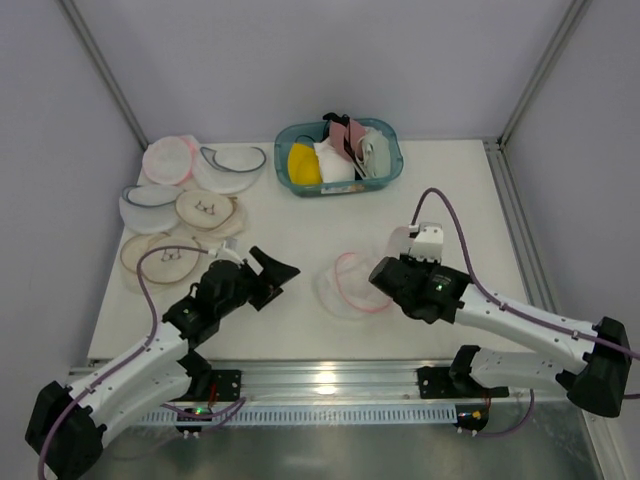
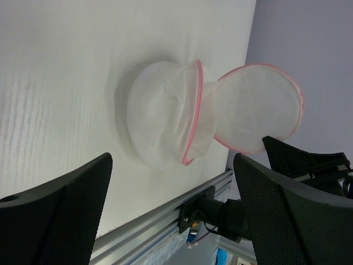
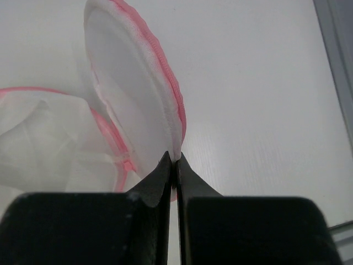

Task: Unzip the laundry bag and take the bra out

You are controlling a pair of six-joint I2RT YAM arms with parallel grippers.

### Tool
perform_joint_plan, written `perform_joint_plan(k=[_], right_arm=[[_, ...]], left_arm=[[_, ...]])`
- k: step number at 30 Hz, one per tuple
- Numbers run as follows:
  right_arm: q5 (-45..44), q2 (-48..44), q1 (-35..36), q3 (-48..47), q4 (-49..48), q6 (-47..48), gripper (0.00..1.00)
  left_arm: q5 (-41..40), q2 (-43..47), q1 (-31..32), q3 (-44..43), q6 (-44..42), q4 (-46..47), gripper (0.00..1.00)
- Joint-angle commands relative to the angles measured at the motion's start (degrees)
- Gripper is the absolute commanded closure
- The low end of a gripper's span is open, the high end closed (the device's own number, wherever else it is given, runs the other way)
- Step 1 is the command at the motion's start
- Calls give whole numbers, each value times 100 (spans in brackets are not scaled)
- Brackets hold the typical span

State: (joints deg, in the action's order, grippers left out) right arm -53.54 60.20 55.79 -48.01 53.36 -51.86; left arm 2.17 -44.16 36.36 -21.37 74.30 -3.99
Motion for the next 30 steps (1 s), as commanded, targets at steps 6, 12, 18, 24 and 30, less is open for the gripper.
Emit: perform_joint_plan(k=[6, 12, 18, 24, 30], right_arm=[[-2106, 2176, 1284, -1989, 2575, -903, 96], [-2653, 4375, 2154, -3019, 3479, -1600, 96], [-2819, 4877, 2814, -3399, 3470, -1670, 96], [-3119, 4966, 3446, -3093, 3461, -2275, 90], [-3286, 4659, 3956, -3004, 3444, -2566, 23]], left_arm=[[-516, 320, 20, -123, -171, -348, 7], [-876, 900, 12, 10, -65, -839, 7], [-1184, 1392, 3, -43, -74, -1552, 6], [-1281, 1560, -6, -8, 14, -1745, 6], [-1281, 1560, -6, -8, 76, -1763, 6]])
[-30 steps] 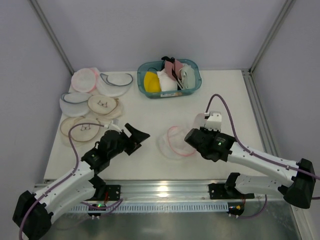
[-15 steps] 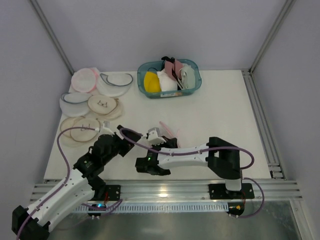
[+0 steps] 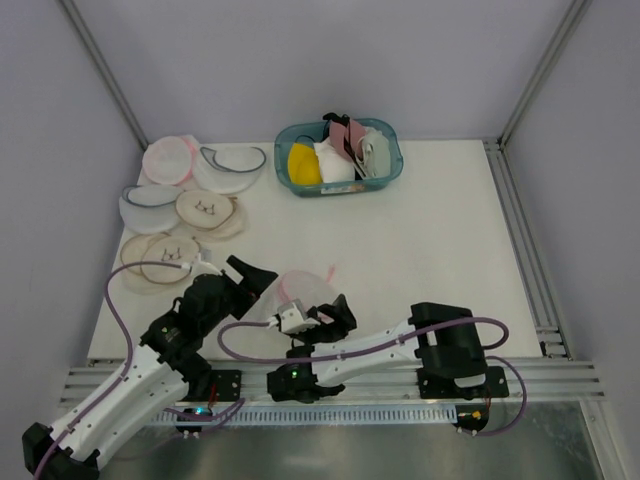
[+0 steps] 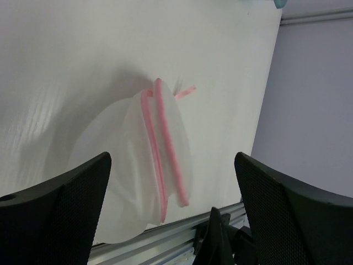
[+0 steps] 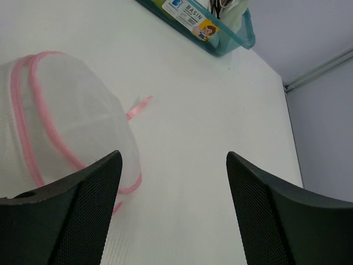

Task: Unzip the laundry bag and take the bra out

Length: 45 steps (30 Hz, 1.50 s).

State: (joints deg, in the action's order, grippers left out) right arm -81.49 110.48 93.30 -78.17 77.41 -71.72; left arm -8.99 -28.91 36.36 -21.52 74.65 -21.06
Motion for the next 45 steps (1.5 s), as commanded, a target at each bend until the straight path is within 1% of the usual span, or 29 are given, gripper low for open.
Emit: perform_joint_plan(k=[1, 5, 7, 10, 11, 12, 14, 15, 16, 17, 18, 20, 21, 24, 25, 26, 27, 28, 31, 32, 33, 36, 38, 40, 42, 45], right_arm=[[-482, -491, 320, 21, 1040, -606, 20], [-272, -860, 505, 92, 1013, -703, 13], [-131, -1036, 558, 109, 926, -668, 13], [291, -1694, 567, 214, 383, -204, 11], [440, -2244, 541, 310, -20, 216, 8], [850, -2598, 514, 607, -955, 1055, 1], [1458, -3388, 400, 1082, -2240, 2157, 1], [1974, -4201, 287, 1659, -3387, 2937, 1], [2180, -4558, 216, 1926, -3808, 3206, 1], [2356, -4840, 120, 2216, -4160, 3278, 0], [2488, -5234, -108, 2314, -4224, 3383, 0], [2734, -5483, -328, 2490, -4234, 3402, 0], [3170, -5823, -669, 2587, -4356, 3576, 0], [3928, -6545, -1224, 3175, -5120, 3937, 0], [4148, -6965, -1644, 3290, -5235, 4060, 1], [4533, -7126, -1848, 3473, -5349, 4122, 1], [4702, -7258, -2024, 3528, -5376, 4166, 1], [4861, -7381, -2348, 3572, -5394, 4227, 0], [5809, -7444, -2833, 3730, -5604, 4325, 0], [6351, -7470, -3148, 3835, -5770, 4316, 1], [6574, -7497, -3290, 3897, -5859, 4316, 1], [7180, -7479, -3748, 4073, -6114, 4298, 1], [7340, -7331, -3976, 4099, -6123, 4263, 1], [7507, -7277, -4047, 4126, -6193, 4246, 1], [7517, -7260, -4074, 4135, -6238, 4228, 0], [7280, -7312, -4083, 4161, -6246, 4210, 1]], left_arm=[[-164, 17, -15, -10, 41, -65, 6], [-138, -36, -6, -45, 49, -56, 6], [-94, -54, -6, -63, 58, -47, 6], [-32, -54, -6, -81, 49, -56, 6], [-15, -54, -6, -89, 32, -74, 6], [11, -36, -6, -115, 23, -74, 6], [73, -27, -6, -133, -64, -100, 5], [99, -27, -6, -159, -91, -100, 5], [126, -19, -6, -168, -143, -109, 5], [143, -19, -6, -177, -179, -126, 5], [144, 16, -6, -186, -197, -135, 5], [187, 34, -6, -177, -240, -118, 4], [231, 43, -6, -177, -284, -92, 4], [319, 52, -6, -168, -346, 22, 3], [354, 43, -6, -160, -363, 75, 3], [433, 34, -6, -160, -416, 137, 3], [477, 25, -6, -151, -434, 181, 3], [530, 8, -6, -142, -460, 320, 3], [846, -45, -15, -90, -627, 672, 2], [864, -80, -6, -72, -662, 882, 2], [1125, -98, -6, -63, -758, 989, 2], [1286, -133, -6, -81, -873, 1165, 1], [1382, -89, -6, -81, -979, 1235, 1], [1479, -63, -6, -81, -1066, 1271, 0], [1514, -36, -6, -81, -1102, 1271, 1], [1576, -19, -6, -54, -1146, 1306, 1]])
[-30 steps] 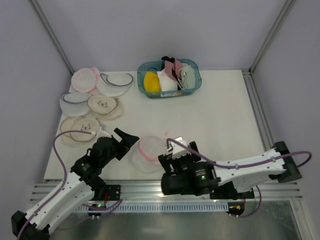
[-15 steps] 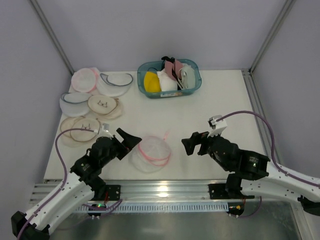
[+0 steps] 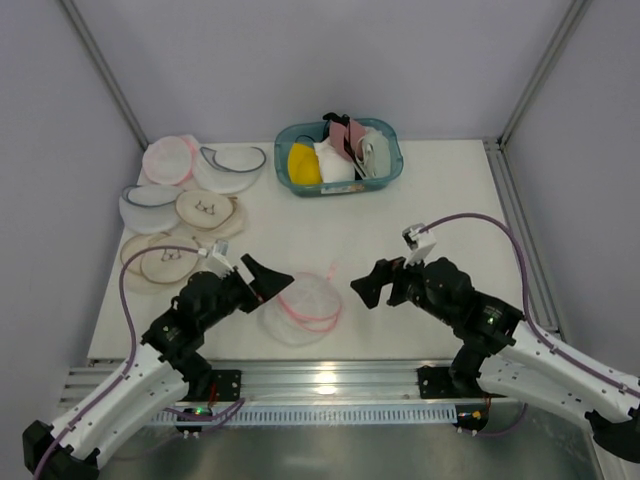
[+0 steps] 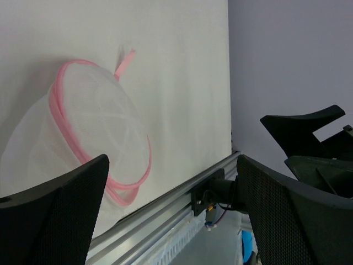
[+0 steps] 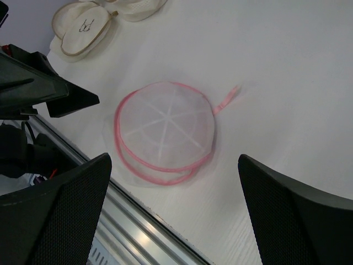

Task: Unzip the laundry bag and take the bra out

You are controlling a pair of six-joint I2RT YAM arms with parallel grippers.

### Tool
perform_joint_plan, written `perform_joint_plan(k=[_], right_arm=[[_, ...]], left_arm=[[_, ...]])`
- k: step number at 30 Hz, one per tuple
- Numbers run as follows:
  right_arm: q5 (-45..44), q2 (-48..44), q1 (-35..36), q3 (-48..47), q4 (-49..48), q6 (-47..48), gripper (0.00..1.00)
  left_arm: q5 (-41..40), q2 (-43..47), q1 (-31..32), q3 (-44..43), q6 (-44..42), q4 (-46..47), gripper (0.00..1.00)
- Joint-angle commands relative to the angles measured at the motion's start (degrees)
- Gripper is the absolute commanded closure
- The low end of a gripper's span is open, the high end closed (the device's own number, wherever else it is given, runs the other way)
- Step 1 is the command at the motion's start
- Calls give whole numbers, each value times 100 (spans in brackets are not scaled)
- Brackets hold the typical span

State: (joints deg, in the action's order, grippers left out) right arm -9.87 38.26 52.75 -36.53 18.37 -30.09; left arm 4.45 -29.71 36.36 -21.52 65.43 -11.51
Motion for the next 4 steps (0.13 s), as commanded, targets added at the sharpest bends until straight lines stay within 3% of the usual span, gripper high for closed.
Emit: perform_joint_plan(k=[1, 4], right_arm=[[38, -108, -28, 15, -352, 64, 0], [20, -12, -37, -38, -273, 56, 0]], left_arm=[[232, 71, -6, -46, -232, 351, 1], [241, 80, -6, -28, -267, 316, 1]])
